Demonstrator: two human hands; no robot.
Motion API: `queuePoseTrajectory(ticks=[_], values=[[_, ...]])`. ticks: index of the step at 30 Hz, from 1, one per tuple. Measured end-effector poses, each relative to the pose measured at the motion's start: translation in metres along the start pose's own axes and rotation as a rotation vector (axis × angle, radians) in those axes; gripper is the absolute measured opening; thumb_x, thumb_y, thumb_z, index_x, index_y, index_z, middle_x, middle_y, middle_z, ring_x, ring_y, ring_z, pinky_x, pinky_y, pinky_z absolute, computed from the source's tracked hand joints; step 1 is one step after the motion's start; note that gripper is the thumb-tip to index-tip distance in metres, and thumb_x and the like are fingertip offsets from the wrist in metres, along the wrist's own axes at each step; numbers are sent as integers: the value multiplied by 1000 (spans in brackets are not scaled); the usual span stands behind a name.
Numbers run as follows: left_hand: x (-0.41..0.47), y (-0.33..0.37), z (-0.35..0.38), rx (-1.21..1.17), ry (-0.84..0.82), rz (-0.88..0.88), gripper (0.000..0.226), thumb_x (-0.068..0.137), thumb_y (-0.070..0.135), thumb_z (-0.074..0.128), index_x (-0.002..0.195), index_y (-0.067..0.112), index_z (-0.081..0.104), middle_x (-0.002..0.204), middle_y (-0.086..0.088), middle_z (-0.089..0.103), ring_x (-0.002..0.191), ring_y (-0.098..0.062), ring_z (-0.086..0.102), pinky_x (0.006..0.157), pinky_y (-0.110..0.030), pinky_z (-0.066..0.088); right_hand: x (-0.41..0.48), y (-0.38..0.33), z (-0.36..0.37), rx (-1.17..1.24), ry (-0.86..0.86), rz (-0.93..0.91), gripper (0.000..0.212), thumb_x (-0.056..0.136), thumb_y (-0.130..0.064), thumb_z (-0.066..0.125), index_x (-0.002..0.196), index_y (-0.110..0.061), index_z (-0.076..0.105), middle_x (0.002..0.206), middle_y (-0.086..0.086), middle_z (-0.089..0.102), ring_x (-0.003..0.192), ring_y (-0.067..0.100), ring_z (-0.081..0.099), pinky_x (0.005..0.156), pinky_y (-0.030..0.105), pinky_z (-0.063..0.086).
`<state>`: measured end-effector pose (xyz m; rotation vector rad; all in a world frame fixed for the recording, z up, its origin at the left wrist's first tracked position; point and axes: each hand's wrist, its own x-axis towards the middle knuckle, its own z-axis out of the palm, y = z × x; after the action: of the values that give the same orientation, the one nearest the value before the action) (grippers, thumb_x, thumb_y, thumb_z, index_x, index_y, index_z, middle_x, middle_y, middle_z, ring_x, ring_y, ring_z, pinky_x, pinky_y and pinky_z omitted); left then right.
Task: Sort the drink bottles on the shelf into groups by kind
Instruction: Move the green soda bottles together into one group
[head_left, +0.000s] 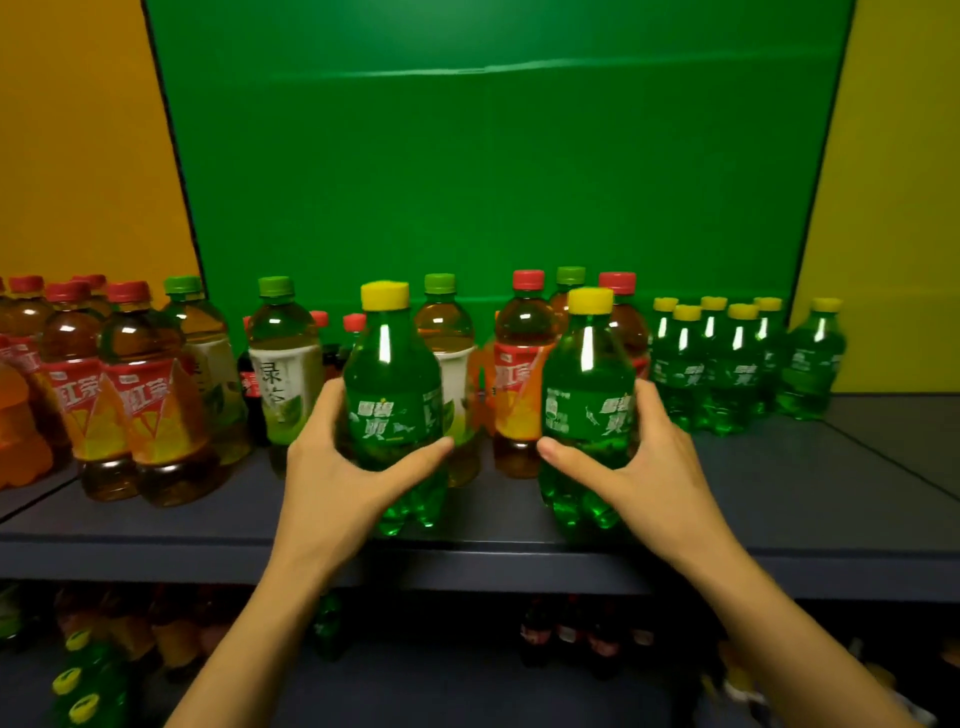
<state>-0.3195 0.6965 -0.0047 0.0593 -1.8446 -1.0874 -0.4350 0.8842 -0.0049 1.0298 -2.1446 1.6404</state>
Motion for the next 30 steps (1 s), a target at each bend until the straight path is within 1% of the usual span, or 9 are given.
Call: queuePoseTrajectory(ticks=[4,7,10,14,17,20,24,28,30], values=[[6,33,54,-48,-92,74,61,51,46,78,106,36,53,102,24,65,96,8,61,78,-6,46,7,3,-56,-78,90,-3,84,46,-70,66,116,-26,49,111,-11,63,105,11,60,94,36,49],[9,51,101,-66,-150,89,64,53,48,78,109,32,52,104,19,66,98,8,60,83,-11,47,15,15,-99,-188,164,4,101,44,-75,63,126,-19,46,120,-2,61,113,18,56,99,39,45],[10,63,152,-76,-189,114,69,54,49,77,113,25,52,106,17,66,99,5,61,89,-19,49,25,33,-140,-210,226,15,88,45,-66,66,119,-22,50,110,-5,63,106,17,59,95,36,47],[12,68,223,-37,-248,99,75,52,58,73,114,24,48,110,13,65,103,-4,62,92,-33,51,41,67,-185,-237,260,61,77,49,-59,71,114,-23,49,108,-5,63,105,19,59,91,37,48],[18,64,274,47,-298,47,82,49,64,72,114,23,46,113,6,65,106,-15,61,90,-39,50,55,98,-213,-273,256,93,73,56,-52,76,117,-23,48,115,0,63,108,22,58,93,43,48],[28,54,323,115,-353,-26,86,53,55,80,121,17,42,121,-2,61,113,-22,57,94,-43,47,69,127,-236,-288,236,116,71,64,-36,81,122,-17,45,121,4,61,111,23,57,94,41,47],[41,43,374,180,-376,-122,92,57,51,81,127,11,35,126,-10,57,117,-29,53,95,-45,46,86,162,-256,-287,184,162,76,65,-30,82,126,-11,41,124,5,57,114,23,55,94,40,46],[48,34,407,226,-381,-166,88,61,47,81,125,8,34,121,-12,57,113,-30,53,93,-43,46,100,195,-261,-243,122,183,77,67,-25,81,128,-8,37,125,6,54,112,17,51,93,33,44],[50,29,417,254,-387,-189,85,61,46,81,121,7,35,115,-12,59,108,-30,55,89,-42,48,108,210,-260,-215,96,197,76,68,-23,80,128,-7,36,126,8,53,114,19,51,94,33,44]])
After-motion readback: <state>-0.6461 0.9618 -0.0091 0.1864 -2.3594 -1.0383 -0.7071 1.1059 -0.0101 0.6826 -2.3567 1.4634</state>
